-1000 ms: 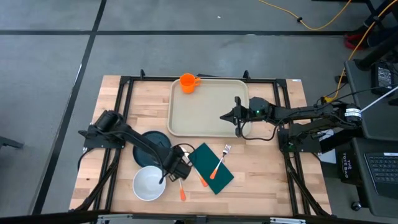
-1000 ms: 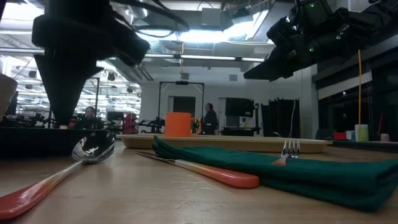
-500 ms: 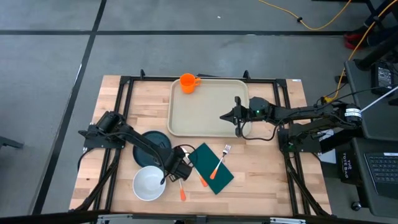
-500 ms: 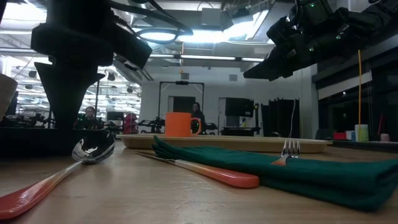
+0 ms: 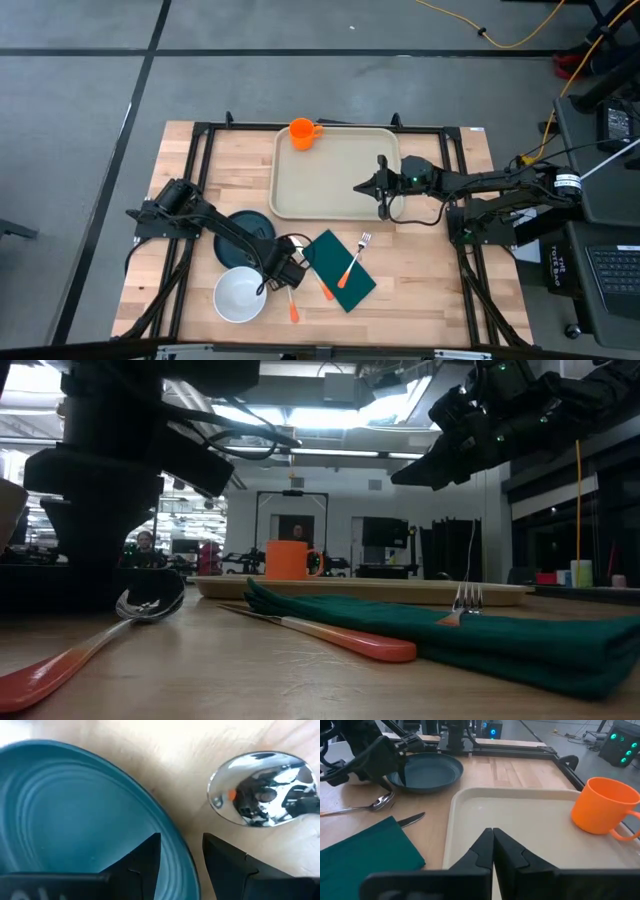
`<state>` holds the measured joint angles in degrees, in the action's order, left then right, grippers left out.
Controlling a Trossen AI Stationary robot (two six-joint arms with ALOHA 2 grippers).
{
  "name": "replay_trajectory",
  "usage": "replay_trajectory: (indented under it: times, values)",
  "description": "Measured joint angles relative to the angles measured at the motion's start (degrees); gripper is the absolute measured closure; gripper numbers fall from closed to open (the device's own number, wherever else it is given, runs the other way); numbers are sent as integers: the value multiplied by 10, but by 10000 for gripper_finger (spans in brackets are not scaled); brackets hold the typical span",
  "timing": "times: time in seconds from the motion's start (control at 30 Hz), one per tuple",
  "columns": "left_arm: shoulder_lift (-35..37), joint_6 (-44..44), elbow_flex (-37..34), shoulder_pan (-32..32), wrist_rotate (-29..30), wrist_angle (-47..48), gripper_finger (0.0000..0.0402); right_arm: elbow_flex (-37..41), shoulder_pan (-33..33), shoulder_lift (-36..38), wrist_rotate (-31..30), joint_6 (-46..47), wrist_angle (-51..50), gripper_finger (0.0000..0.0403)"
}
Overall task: Set up tray
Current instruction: Put the blue-green plate on the gray tray
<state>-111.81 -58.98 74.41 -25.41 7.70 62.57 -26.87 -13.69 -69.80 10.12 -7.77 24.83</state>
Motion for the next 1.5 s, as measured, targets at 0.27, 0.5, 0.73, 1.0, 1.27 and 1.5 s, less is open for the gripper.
replay_trajectory:
  times: [0.27, 0.5, 0.73, 1.0, 1.27, 1.5]
  values:
    - [0, 2, 0, 0, 13, 0, 318, 0, 0, 0, 0, 0, 3, 392]
    - [2, 6, 0, 0, 15, 13, 394, 0, 0, 0, 0, -1, 3, 392]
    - [39, 36, 2, -4, 11, 29, 398, 0, 0, 0, 0, -3, 3, 392]
    - [127, -3, 2, -35, 12, 71, 399, 0, 0, 0, 0, -4, 2, 392]
    - [203, -34, 2, -60, 94, 137, 399, 0, 0, 0, 0, -3, 2, 392]
    - [228, 104, 2, -30, 134, 135, 399, 0, 0, 0, 0, -2, 1, 392]
